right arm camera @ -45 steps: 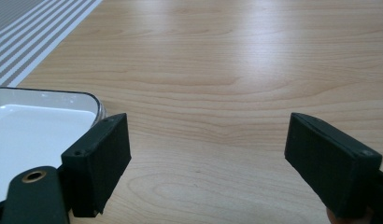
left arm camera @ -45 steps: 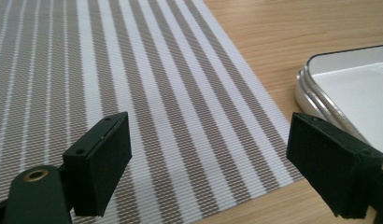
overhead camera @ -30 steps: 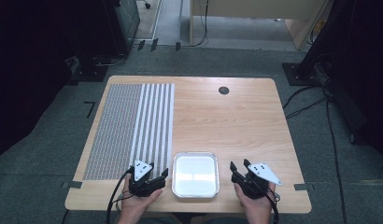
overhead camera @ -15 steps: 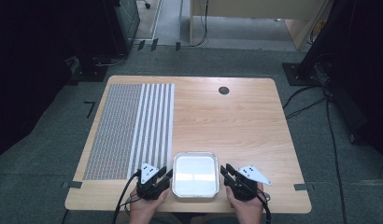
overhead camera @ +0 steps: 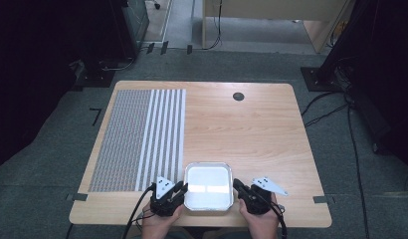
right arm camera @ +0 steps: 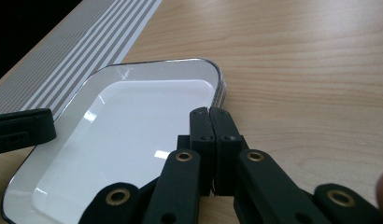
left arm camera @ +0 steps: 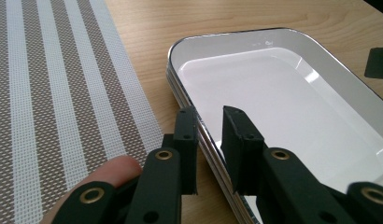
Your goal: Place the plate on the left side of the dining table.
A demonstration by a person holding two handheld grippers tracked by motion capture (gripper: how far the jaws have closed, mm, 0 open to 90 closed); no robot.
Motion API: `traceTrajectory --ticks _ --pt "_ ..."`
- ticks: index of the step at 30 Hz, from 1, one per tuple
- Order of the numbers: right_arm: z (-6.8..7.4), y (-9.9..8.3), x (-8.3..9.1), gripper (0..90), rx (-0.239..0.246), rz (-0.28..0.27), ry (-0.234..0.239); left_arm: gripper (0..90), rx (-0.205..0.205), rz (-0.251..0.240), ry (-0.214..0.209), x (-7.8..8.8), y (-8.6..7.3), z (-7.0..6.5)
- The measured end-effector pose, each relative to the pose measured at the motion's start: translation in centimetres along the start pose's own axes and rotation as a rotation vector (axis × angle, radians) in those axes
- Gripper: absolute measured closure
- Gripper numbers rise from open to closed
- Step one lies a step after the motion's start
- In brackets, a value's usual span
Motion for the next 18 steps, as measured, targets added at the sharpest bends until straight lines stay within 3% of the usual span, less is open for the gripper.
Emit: traceTrajectory --ticks 7,16,18 --pt "0.19 -0.15 -0.14 90.0 -0.058 0.036 0.042 79.3 -0.006 0.009 0.001 -0.19 -0.16 -0.06" --pt "-0.01 -0.22 -0.15 90.0 -0.088 0.042 0.023 79.3 -0.011 0.007 0.001 -0.21 -0.17 -0.06" --pt "0.03 -0.28 -0.19 89.6 -0.099 0.051 0.04 79.3 -0.011 0.007 0.001 -0.21 -0.18 -0.07"
Point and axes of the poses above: each handheld gripper's, and its own axes: x roughly backward along the jaws, y roughly out of its top, z roughly to its left, the point moved 7 cm from there along -x, roughly forward along the jaws, and after that the axes turned 10 degrees about -y, right-handed, at the moved point
